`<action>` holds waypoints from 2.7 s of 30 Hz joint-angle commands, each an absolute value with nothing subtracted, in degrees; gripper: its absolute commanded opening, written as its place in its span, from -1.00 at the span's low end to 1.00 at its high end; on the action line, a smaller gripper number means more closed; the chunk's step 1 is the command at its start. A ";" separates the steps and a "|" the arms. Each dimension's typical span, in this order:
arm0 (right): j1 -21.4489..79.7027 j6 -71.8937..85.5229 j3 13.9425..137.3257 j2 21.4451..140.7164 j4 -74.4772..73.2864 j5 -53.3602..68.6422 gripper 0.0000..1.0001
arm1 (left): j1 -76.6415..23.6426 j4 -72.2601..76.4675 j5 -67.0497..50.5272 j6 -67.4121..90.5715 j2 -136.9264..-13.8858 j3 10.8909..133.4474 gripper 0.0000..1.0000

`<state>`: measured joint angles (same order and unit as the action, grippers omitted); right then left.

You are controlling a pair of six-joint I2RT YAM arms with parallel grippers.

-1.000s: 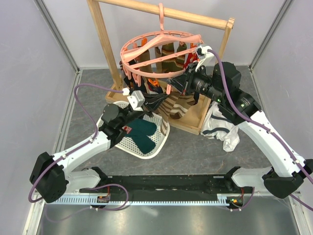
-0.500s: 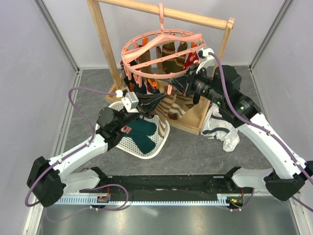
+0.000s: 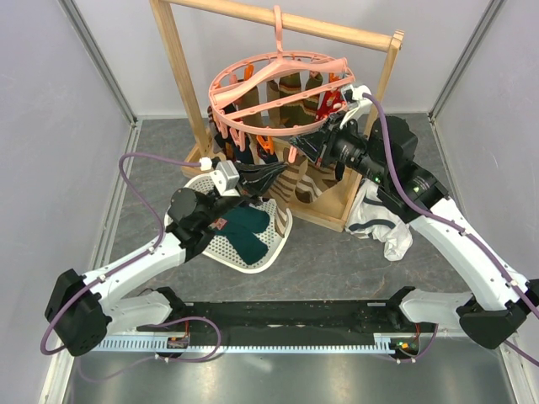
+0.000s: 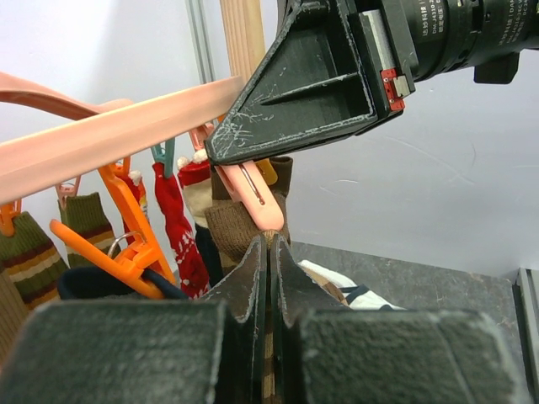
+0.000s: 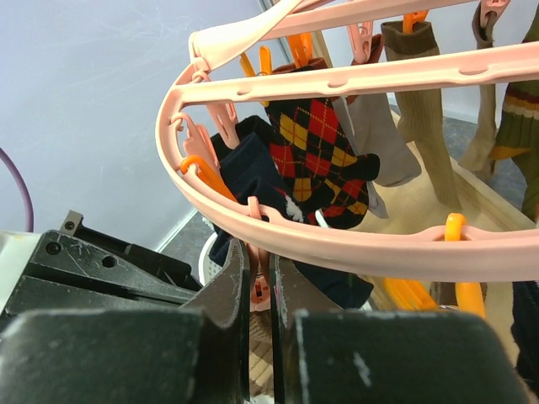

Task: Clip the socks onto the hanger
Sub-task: Clamp the sock onto the hanger, then reset both arms

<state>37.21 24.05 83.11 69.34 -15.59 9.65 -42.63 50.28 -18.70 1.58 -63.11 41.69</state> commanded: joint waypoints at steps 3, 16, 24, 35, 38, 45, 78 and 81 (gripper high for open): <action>37.09 26.45 80.95 66.89 -9.50 11.78 -0.99 | -43.86 54.49 -16.88 2.11 -64.07 43.51 -0.96; 37.00 27.42 79.89 66.36 -9.49 11.69 -0.89 | -44.21 54.05 -15.56 0.97 -64.07 44.65 -0.97; 37.09 27.33 80.42 65.83 -9.76 11.78 -0.30 | -44.30 53.53 -15.91 0.88 -64.60 45.00 -0.96; 37.09 24.18 80.60 62.93 -10.63 9.50 0.33 | -44.30 49.58 -13.98 0.44 -64.52 46.41 -0.74; 37.09 21.89 80.51 61.27 -12.04 7.13 0.67 | -44.21 46.77 -12.40 0.18 -62.94 46.49 -0.39; 37.09 15.04 78.58 54.85 -15.46 -2.54 0.96 | -44.30 31.92 -6.70 0.35 -57.06 49.74 0.34; 37.09 16.26 67.68 46.40 -26.46 -19.95 0.96 | -43.68 -31.11 26.80 9.40 -38.58 54.59 0.89; 37.00 17.40 66.97 47.46 -26.37 -21.00 0.96 | -42.02 -34.61 25.58 12.47 -38.85 54.66 0.94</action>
<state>37.10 15.44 67.46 47.07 -26.76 -18.65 -43.53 -28.97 24.36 9.28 -38.28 55.07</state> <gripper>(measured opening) 0.979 0.961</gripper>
